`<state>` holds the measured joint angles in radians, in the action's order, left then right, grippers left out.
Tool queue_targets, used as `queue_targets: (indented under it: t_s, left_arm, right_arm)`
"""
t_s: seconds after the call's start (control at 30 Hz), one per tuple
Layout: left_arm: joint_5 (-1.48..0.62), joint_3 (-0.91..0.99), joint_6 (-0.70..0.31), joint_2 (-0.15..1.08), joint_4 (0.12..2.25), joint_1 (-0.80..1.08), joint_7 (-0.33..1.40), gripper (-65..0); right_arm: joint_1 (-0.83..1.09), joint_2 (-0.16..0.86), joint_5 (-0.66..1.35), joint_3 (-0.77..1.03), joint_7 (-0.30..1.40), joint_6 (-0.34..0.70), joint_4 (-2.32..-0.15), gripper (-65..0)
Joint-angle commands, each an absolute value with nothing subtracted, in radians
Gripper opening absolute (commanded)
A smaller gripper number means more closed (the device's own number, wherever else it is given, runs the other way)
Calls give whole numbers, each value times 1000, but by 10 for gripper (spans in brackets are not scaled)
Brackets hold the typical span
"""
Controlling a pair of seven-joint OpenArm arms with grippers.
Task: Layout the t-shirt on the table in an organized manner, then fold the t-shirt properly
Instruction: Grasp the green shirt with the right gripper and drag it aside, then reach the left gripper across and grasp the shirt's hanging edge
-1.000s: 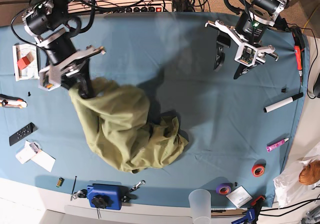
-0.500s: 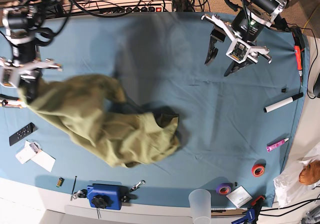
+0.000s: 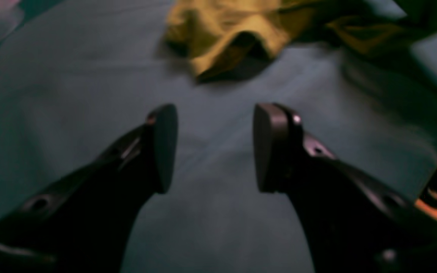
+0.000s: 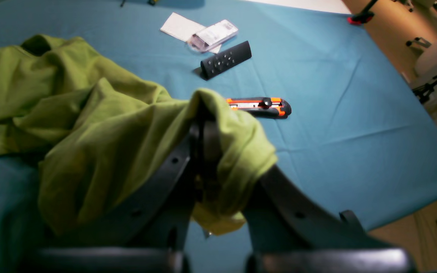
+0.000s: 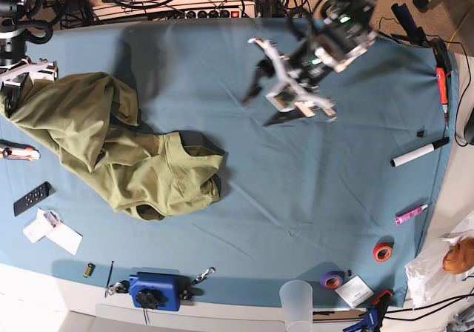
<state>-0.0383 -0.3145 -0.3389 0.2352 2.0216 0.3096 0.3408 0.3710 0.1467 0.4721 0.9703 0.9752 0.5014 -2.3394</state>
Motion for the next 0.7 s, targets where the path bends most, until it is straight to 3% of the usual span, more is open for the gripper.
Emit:
queue_targets:
  t_s: [0.0, 0.2, 0.4, 0.57, 0.67]
  left_arm:
    - [-44, -353, -342, 232, 2028, 287, 313, -341]
    - [106, -545, -274, 162, 1977, 151, 313, -341]
    - [252, -669, -266, 111, 1772, -14, 313, -341]
    - [350, -718, -127, 99, 1579, -141, 300, -341]
    - [353, -718, -97, 97, 1501, -201, 268, -341]
  right_arm:
    - [371, 160, 481, 976, 951, 500, -2356, -650]
    - [372, 149, 477, 976, 969, 500, -2356, -650]
    - [372, 107, 478, 976, 969, 500, -2356, -650]
    - [372, 105, 478, 976, 969, 500, -2356, -650]
    - [372, 105, 478, 976, 968, 500, -2356, -650]
